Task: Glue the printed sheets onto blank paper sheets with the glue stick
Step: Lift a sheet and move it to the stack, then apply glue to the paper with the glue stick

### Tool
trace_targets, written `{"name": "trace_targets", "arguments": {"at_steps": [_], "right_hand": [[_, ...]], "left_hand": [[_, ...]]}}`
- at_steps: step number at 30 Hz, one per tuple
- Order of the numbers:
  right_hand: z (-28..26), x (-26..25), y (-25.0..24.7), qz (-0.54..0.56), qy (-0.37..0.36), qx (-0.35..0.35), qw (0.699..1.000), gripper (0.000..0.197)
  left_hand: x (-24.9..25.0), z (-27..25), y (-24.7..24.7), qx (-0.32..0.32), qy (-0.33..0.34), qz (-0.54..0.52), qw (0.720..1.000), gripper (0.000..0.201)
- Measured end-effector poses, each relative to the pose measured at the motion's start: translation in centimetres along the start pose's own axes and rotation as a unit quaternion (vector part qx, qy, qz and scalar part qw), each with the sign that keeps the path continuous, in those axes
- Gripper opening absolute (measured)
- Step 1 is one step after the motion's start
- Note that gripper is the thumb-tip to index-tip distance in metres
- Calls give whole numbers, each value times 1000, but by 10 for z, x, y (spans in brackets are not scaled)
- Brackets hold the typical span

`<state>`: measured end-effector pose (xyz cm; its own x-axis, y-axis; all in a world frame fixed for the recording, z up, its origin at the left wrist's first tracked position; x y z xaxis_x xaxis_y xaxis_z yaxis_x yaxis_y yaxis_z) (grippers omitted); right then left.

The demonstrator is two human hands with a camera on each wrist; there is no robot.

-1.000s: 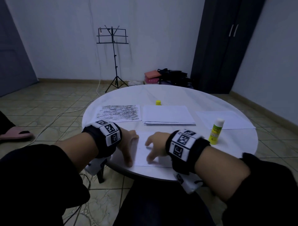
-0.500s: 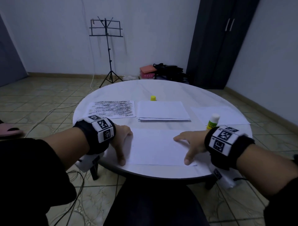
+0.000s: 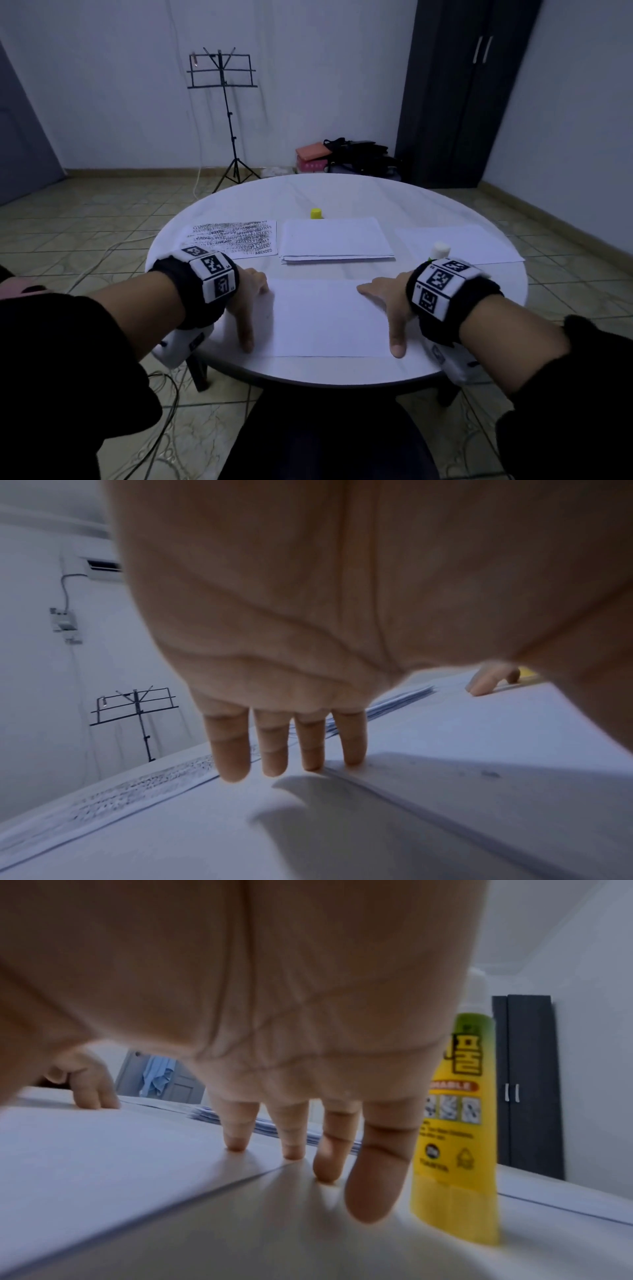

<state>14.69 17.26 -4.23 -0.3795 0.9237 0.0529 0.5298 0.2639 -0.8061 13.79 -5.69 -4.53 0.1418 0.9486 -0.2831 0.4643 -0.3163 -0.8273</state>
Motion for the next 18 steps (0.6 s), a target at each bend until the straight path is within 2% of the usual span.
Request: {"name": "trace_targets", "arguments": {"at_steps": [2, 5, 9, 10, 12, 14, 16, 18], "right_hand": [[3, 1, -2, -8, 4, -7, 1000, 126], [7, 3, 0, 13, 1, -2, 1000, 130], [12, 8, 6, 42, 7, 20, 999, 135], [11, 9, 8, 48, 9, 19, 999, 134], [8, 9, 12, 78, 3, 13, 997, 129], [3, 7, 15, 95, -3, 16, 995, 122], [-2, 4, 15, 87, -1, 22, 996, 112], [-7, 0, 15, 77, 1, 27, 997, 92]], "left_hand": [[1, 1, -3, 6, -1, -28, 1000, 108], [-2, 7, -6, 27, -2, -137, 990, 113], [-12, 16, -4, 7, 9, -320, 947, 134], [-14, 16, -3, 1, 13, -354, 935, 135], [-15, 12, 0, -9, 16, -393, 919, 125], [-13, 9, 5, -11, 17, -383, 924, 119], [-9, 6, 6, -2, 19, -321, 947, 117], [-4, 2, 5, 14, 18, -255, 967, 114]]}}
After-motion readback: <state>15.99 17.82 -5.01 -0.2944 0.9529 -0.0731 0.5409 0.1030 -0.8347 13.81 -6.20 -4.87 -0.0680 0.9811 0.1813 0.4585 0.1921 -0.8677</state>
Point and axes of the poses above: each hand's wrist, its own z-axis towards the middle knuckle, its own y-axis out of the palm, x = y × z, the point moved 8 cm from there along z, towards the middle knuckle, and after that the axes turned 3 degrees about -y, right-handed, at the moved point
